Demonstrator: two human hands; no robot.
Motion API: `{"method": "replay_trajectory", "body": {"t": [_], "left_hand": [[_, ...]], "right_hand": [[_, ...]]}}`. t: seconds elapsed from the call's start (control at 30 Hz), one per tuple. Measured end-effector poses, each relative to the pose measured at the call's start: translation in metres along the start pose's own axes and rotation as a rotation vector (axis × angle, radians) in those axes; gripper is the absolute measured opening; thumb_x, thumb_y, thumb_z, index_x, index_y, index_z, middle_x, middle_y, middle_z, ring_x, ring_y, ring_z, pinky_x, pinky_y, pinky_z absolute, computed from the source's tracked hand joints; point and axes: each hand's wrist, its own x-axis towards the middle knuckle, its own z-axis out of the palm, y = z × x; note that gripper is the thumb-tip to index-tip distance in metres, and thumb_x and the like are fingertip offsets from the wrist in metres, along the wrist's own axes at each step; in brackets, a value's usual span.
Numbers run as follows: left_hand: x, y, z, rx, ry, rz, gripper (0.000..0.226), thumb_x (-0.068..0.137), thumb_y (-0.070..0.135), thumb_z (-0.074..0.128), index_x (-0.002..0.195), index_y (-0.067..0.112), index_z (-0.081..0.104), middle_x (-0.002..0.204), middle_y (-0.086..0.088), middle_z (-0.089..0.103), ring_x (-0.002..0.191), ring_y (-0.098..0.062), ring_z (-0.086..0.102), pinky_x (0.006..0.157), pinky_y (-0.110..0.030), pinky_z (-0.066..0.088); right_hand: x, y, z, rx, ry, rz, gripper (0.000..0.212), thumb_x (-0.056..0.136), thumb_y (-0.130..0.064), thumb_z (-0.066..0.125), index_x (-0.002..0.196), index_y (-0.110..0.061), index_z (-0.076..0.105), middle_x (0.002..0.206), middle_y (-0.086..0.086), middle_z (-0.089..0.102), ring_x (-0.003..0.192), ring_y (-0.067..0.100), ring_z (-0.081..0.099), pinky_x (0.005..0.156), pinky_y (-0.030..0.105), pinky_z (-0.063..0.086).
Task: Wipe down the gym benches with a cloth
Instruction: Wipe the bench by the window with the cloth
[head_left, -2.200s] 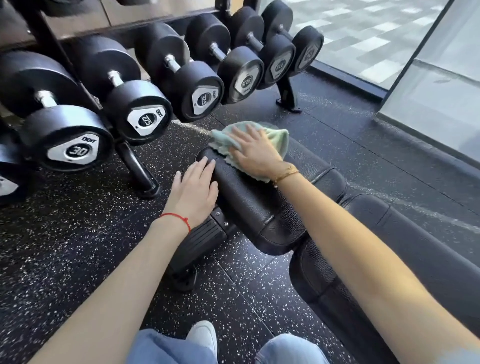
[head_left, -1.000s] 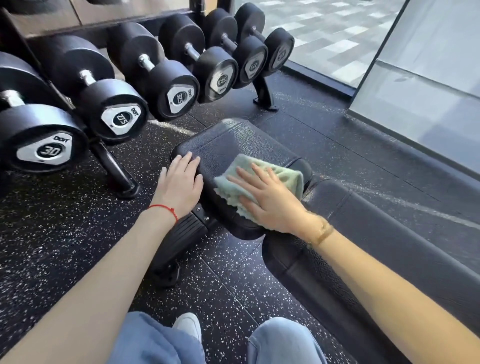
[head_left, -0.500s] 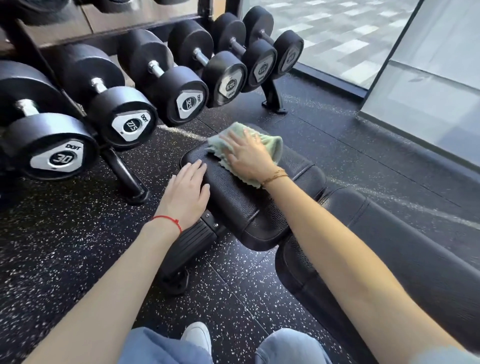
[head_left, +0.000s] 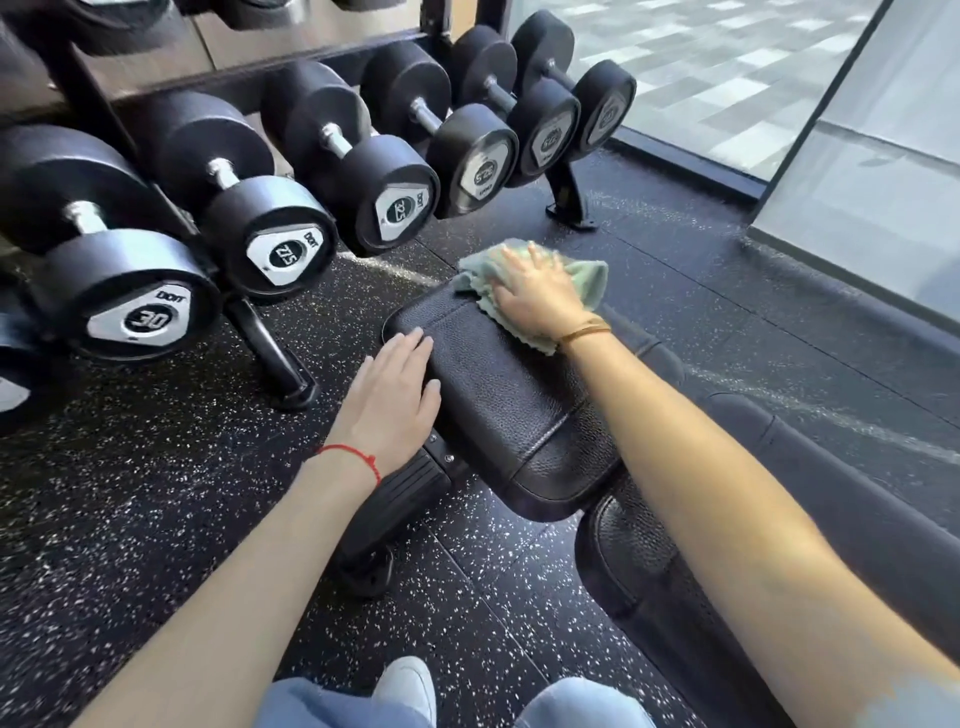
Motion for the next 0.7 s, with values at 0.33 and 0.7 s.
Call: {"method": "replay_trajectory", "body": {"t": [0.33,0.7], "left_hand": [[0.000,0.000,0.000,0.040,-0.028,-0.006,0.056,0.103,0.029,0.034,0.154,0.013,0.020,0.163,0.001,0.014,0.150,-0.014,0.009,0.122,-0.041,0.011],[-0.005,0.038,0.007,0.098,-0.020,0.046,0.054,0.103,0.028,0.034,0.154,0.015,0.022,0.163,0.001,0.014,0.150,-0.014,0.009,0.122,-0.045,0.008]], "right_hand": [[-0.146,0.029,0.014,0.056,0.014,-0.357,0.055,0.098,-0.052,0.024,0.152,-0.044,0.018,0.162,-0.016,0.011,0.150,0.016,-0.004,0.121,0.040,-0.007],[-0.160,0.023,0.008,0.029,-0.009,-0.260,0.052,0.102,-0.047,0.029,0.152,-0.040,0.019,0.163,-0.009,0.011,0.151,0.026,-0.002,0.121,0.049,-0.006]]}}
